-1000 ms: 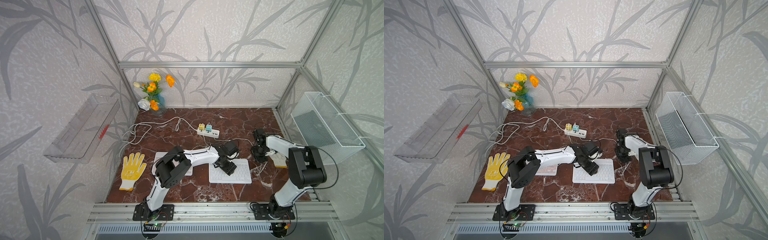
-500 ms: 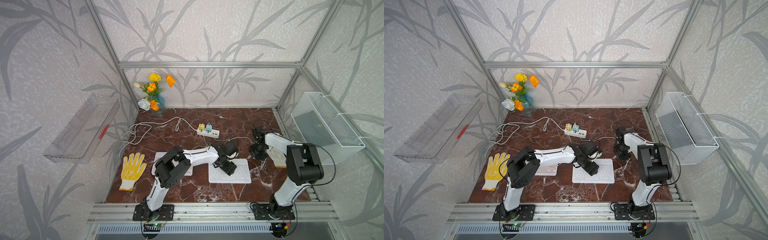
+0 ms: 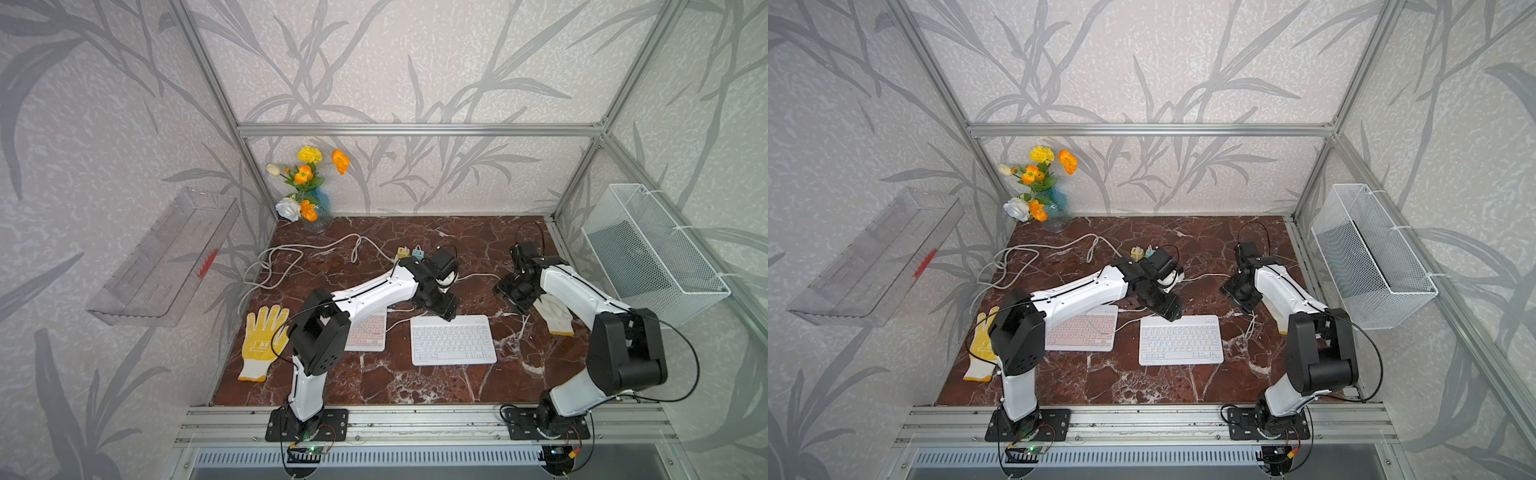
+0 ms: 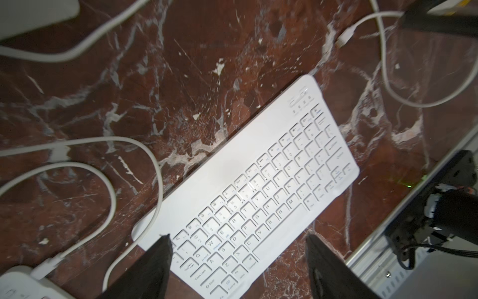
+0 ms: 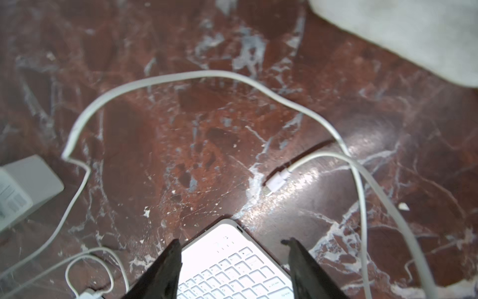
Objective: Unplug the wireless keyboard
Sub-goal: Remove the plug from the socket.
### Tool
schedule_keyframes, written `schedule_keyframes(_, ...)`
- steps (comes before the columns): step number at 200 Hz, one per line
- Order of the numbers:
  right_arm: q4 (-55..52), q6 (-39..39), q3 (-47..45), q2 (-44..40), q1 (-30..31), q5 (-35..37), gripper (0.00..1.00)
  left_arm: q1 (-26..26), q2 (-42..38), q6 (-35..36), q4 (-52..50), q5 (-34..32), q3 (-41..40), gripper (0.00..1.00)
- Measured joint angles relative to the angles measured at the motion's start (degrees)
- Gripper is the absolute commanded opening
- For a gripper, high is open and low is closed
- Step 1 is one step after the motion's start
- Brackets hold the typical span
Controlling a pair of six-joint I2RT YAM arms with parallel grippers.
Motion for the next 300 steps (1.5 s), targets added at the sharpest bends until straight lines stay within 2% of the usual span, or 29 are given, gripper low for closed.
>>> schedule_keyframes(11,2.4,-3.9,-1.5,-3.0,1.7,-1.0,0.75,1.1,-2.1,-0.3,-0.4,0.4,0.7,0.81)
schedule_keyframes(39,8.6,-13.6,-3.5,-10.9,6.2,-2.6,0.78,6.0,-6.5,-2.0,-1.3,0.9,0.7,0.80)
schedule_keyframes(65,13.4,-21.4,-2.2,-12.1,7.7,-3.9,0.79,11.2,-8.7,-4.3,-2.3,-1.1,0.6,0.80)
schedule_keyframes(104,19.1,-31.9,3.3,-5.9,9.4,-9.4,0.78,18.6,-11.1,-9.5,-2.2,-4.0,-3.1,0.76)
schedule_keyframes(133,23.2,-39.7,9.7,1.7,12.4,-13.6,0.75,24.5,-12.6,-13.5,1.9,-3.1,-8.2,0.72)
schedule_keyframes(145,24.5,-42.6,12.4,4.9,13.4,-14.3,0.74,27.2,-11.8,-14.8,3.8,-2.4,-8.6,0.69)
schedule_keyframes(174,26.8,-48.7,18.4,12.2,14.6,-15.8,0.65,31.7,-7.3,-16.8,8.6,-0.2,-7.2,0.62)
schedule_keyframes(201,27.7,-53.8,21.7,17.2,14.6,-16.4,0.63,32.6,2.6,-16.9,9.8,3.4,0.3,0.59)
schedule_keyframes(223,28.1,-56.8,22.5,19.0,14.6,-16.7,0.62,32.5,8.0,-17.1,11.0,5.9,3.3,0.59)
schedule_keyframes(256,29.1,-58.9,23.5,20.0,14.6,-18.8,0.60,32.5,11.5,-17.2,11.1,7.6,5.9,0.59)
schedule_keyframes(300,30.6,-58.9,24.7,20.9,12.6,-20.5,0.58,32.2,12.2,-18.0,12.5,9.6,9.1,0.59)
